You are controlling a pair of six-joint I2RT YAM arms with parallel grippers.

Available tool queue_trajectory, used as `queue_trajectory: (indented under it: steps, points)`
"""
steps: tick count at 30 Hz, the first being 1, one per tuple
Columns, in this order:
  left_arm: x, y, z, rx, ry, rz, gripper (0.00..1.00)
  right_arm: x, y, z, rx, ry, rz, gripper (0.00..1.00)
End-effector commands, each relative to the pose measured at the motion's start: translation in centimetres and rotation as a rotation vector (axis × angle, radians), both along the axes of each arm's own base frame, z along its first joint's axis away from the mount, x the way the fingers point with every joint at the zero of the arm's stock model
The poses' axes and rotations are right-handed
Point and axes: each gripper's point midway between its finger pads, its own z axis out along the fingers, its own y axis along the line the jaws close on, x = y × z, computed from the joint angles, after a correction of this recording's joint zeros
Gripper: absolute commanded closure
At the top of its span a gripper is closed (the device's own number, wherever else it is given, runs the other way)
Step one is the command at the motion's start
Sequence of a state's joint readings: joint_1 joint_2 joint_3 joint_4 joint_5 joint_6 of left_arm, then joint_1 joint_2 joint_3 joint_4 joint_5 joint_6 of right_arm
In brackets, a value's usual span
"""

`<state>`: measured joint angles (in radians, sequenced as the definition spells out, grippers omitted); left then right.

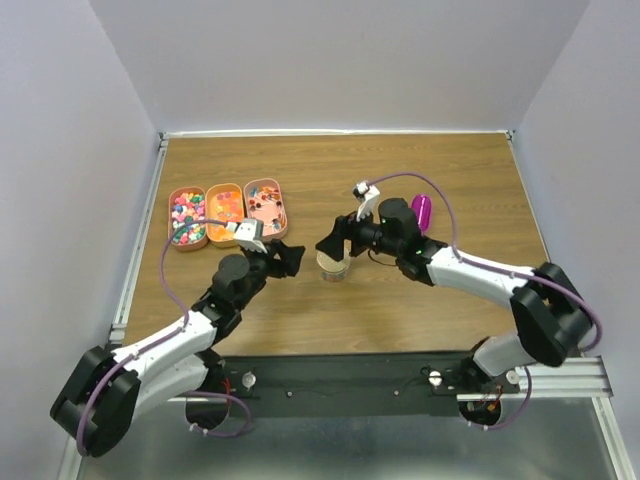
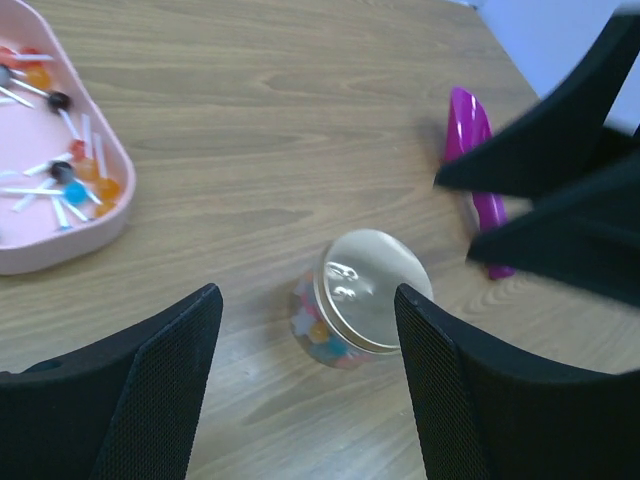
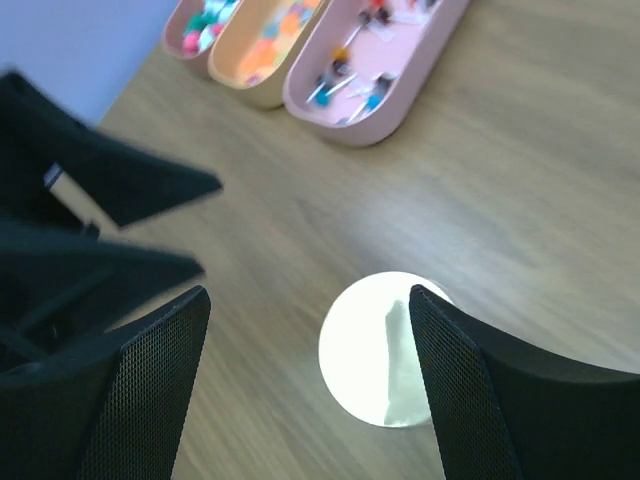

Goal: Pack the candies
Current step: Screw the bottle lid onto the packing bottle.

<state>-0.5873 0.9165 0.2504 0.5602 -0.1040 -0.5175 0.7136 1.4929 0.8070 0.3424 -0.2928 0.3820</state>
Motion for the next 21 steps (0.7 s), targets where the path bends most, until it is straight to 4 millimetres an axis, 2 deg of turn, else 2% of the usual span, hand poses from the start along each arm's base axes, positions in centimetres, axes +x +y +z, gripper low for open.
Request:
queue_trajectory:
  steps: [1,2,4,5,7,9,11,12,14,17,20,21]
  points:
    - [0.4,-1.4,1.1,-0.080,-0.018,0.055,0.22,1.9,-6.5,-1.9,-0.276,0.050,-0.168,0.13]
    - [-0.2,-2.2,1.0,-0.136,0.016,0.051,0.22,2.4,-7.3,-1.6,-0.277,0.049,-0.190,0.13]
    - [-0.5,-2.5,0.3,-0.188,0.063,0.088,0.22,2.5,-7.9,-1.7,-0.278,0.064,-0.201,0.13]
    - [-1.4,-3.6,0.1,-0.228,0.098,0.070,0.22,2.9,-8.4,-1.5,-0.271,0.065,-0.213,0.13]
    - [-1.6,-4.1,-1.1,-0.221,0.132,0.101,0.21,3.0,-8.7,-1.9,-0.274,0.076,-0.211,0.13]
    - [-2.5,-5.6,-2.4,-0.212,0.179,0.091,0.16,3.0,-9.0,-2.4,-0.280,0.085,-0.206,0.13]
    - [-2.4,-6.1,-2.6,-0.214,0.191,0.121,0.14,3.0,-9.1,-2.7,-0.286,0.091,-0.203,0.13]
    - [-2.6,-6.1,-4.1,-0.178,0.235,0.141,0.11,2.9,-9.0,-2.9,-0.285,0.095,-0.197,0.13]
    - [-2.3,-5.9,-4.6,-0.230,0.272,0.195,0.04,2.8,-9.2,-3.1,-0.291,0.097,-0.194,0.13]
    - [-2.0,-6.4,-5.0,-0.221,0.267,0.195,0.04,2.6,-9.6,-3.4,-0.302,0.094,-0.196,0.13]
    - [-1.5,-7.7,-5.0,-0.181,0.244,0.156,0.04,2.6,-10.2,-3.5,-0.303,0.092,-0.208,0.13]
    - [-1.2,-8.3,-5.5,-0.161,0.248,0.148,0.04,2.6,-10.3,-3.4,-0.303,0.093,-0.211,0.13]
